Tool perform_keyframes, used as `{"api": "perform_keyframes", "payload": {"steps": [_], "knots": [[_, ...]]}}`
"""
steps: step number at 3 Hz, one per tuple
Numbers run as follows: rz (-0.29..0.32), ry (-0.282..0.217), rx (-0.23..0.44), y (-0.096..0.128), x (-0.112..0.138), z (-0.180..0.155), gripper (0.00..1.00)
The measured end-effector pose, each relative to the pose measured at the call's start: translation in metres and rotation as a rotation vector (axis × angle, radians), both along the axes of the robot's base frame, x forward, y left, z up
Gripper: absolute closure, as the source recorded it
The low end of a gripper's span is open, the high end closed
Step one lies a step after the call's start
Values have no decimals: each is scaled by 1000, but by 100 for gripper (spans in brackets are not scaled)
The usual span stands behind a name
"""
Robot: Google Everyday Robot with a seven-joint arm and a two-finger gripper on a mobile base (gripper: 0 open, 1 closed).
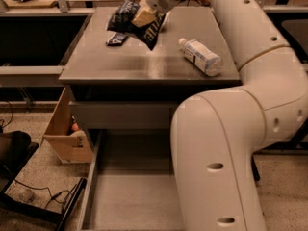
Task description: Pick blue chip bag from middle drawer and place on counter
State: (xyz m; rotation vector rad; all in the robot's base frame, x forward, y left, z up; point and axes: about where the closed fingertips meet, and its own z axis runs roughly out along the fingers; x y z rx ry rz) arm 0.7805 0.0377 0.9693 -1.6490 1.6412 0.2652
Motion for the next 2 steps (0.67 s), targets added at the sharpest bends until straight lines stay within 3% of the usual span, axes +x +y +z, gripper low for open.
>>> {"api": "perform_keyframes", "payload": {"steps": [1,2], "knots": [[-5,-58,46,6,14,19,86],[-4,-58,46,6,14,19,55]]}}
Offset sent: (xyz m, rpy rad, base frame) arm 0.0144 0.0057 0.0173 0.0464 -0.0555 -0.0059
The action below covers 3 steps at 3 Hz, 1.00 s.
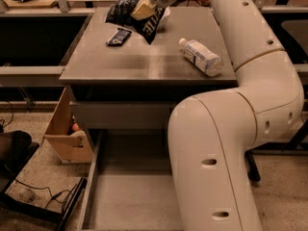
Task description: Pick blue chip bag from middle drawer and place on counter
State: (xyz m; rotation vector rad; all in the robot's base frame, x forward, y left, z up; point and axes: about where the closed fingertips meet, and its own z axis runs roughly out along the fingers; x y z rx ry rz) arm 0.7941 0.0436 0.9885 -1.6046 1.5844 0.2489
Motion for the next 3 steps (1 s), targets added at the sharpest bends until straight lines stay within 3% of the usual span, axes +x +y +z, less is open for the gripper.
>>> {"api": "perform_keyframes", "payload": {"steps": [2,3], "knots": [[0,0,0,0,0,0,8],[0,0,0,0,0,0,0]]}}
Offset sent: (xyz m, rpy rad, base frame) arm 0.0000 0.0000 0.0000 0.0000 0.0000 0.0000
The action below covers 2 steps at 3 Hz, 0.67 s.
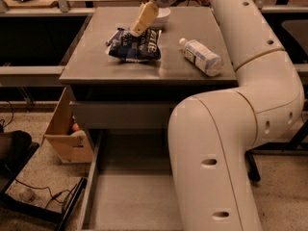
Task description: Pick blue chip bag from middle drawer and place on counter
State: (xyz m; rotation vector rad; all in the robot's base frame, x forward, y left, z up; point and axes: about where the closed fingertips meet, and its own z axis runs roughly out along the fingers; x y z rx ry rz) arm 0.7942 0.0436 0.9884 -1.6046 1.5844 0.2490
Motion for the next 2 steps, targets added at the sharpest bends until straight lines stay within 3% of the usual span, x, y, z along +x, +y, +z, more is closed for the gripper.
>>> {"api": "perform_keyframes", "payload": {"steps": [2], "knots": [[18,-10,5,2,-4,7,0]]}}
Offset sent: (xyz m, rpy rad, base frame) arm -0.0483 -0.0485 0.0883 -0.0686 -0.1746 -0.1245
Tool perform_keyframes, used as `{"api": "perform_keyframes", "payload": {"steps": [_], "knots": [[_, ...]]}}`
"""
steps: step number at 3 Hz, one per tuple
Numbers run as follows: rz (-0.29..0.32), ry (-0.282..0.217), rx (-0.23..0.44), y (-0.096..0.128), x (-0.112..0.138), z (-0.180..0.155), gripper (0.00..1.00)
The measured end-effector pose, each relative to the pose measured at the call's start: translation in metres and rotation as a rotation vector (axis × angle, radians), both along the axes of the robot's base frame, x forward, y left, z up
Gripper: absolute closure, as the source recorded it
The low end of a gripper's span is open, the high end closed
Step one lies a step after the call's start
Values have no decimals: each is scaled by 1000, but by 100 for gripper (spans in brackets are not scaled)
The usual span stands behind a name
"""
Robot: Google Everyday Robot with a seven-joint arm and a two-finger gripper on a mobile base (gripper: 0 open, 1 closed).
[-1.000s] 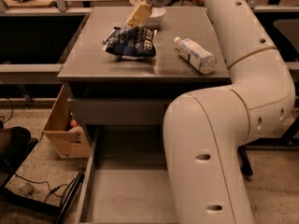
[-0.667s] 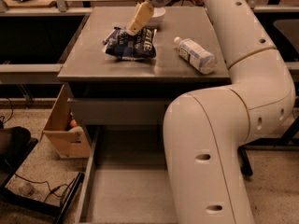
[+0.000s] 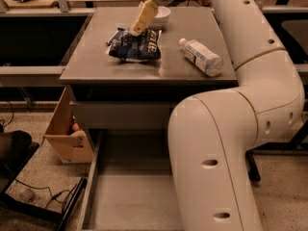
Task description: Pick blue chip bag from middle drawer and place on counter
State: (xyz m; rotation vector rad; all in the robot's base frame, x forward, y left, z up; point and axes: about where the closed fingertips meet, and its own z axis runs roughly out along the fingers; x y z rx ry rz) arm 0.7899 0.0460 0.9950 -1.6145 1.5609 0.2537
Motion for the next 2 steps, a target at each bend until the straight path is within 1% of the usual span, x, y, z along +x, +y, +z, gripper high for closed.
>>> {"api": "perform_keyframes", "payload": {"steps": [1,2], "knots": [[-132,-60,6,-46,-4,43,0],[-288,-159,9,-97,-24,99,0]]}}
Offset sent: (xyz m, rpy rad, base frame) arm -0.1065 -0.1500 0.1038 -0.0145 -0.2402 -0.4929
